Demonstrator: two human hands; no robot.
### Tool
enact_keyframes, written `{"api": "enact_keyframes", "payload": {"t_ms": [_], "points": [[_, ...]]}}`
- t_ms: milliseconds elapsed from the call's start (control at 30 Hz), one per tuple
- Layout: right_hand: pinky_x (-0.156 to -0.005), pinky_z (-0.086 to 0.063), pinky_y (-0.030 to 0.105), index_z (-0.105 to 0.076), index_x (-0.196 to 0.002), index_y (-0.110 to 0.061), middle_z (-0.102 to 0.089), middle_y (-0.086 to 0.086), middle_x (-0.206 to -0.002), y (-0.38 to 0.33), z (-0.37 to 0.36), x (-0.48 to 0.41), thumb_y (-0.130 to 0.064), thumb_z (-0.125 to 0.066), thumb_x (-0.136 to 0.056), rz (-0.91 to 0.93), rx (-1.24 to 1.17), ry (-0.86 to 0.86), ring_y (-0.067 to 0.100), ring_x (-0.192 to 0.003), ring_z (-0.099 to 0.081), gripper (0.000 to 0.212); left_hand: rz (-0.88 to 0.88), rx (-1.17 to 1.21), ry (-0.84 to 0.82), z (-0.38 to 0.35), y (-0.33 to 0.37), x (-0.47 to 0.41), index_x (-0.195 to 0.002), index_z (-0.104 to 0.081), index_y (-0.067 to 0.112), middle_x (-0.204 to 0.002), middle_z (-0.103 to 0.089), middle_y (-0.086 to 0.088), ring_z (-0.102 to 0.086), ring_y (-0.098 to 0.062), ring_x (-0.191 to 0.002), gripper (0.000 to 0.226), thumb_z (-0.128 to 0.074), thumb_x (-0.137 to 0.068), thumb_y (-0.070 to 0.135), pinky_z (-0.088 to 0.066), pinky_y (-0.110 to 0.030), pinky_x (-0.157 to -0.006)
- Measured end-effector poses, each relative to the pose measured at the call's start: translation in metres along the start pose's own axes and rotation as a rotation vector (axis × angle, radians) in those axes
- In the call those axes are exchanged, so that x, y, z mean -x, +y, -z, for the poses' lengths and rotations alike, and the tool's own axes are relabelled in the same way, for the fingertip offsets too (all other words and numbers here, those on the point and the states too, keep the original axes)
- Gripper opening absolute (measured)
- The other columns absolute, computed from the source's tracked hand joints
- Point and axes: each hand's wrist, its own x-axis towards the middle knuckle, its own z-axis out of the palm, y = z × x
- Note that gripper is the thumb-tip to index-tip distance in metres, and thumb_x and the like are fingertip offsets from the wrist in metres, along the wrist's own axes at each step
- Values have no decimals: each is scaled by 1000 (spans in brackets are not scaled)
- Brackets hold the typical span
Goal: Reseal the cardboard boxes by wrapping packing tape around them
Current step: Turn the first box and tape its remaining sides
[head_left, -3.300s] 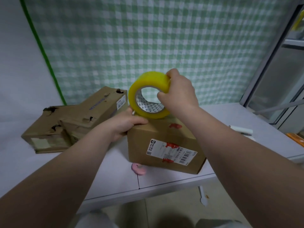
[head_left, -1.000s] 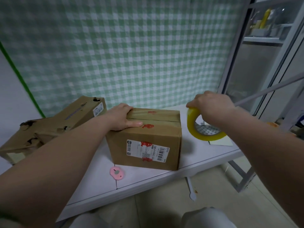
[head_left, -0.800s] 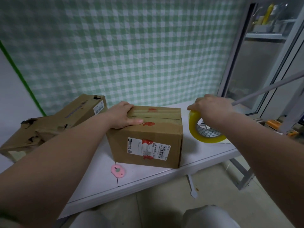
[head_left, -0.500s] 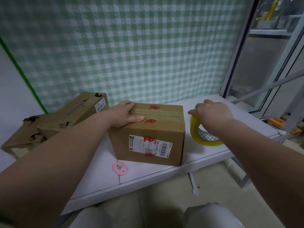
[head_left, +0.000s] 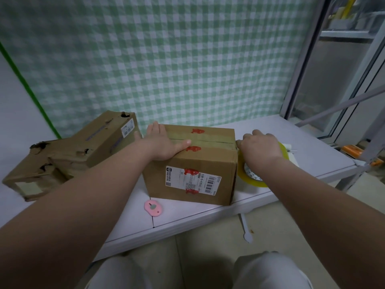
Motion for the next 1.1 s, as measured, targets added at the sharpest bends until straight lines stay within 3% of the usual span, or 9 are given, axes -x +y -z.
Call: {"api": "enact_keyframes", "payload": {"t_ms": [167,433,600,733,867,1100], "points": [[-81,-35,30,-55,-120,-21,-54,0,-119,-3,0,-3,-11,-47,-91,1,13,21,21,-118,-44,31,-131,-48,-39,4,33,14,-149,11,7,-158,17,-9,14,-24,-145,117,-14,-69,89,4,-60,-113],[-82,-35,31,-55,-120,-21,-54,1,-120,-4,3,-3,-12,-46,-93,-2,11,3,22,-119,-44,30,-218,-50,-58,5,61,22,-149,10,8,-158,17,-8,14,-22,-145,115,-15,-70,88,7,-60,-113],[-83,-36,32,-55,-121,-19,-54,2,-123,-3,4,-2,-16,-46,-94,-3,7,-23,22,-121,-43,29,-371,-74,-68,2,104,36,-149,10,7,-157,17,-9,14,-23,-145,111,-15,-74,86,7,-58,-114],[-87,-38,33,-54,-122,-19,-53,3,-123,4,-1,1,-18,-44,-96,-28,-37,-42,23,-122,-42,27,-444,-62,-80,3,119,38,-151,7,23,-158,17,-7,15,-24,-145,95,-10,-78,82,10,-61,-112],[-91,-38,33,-52,-124,-19,-52,3,-124,3,-4,2,-20,-43,-97,-42,-71,-33,23,-123,-41,29,-454,-47,-90,0,117,37,-149,4,39,-157,19,-7,17,-26,-145,84,-7,-77,82,13,-62,-111],[-88,-38,34,-41,-137,-26,-50,2,-123,-2,-10,3,-18,-49,-92,-21,-136,14,24,-121,-41,46,-433,60,-60,-3,92,33,-150,4,32,-157,18,-3,14,-21,-145,79,-4,-84,74,11,-56,-113]]}}
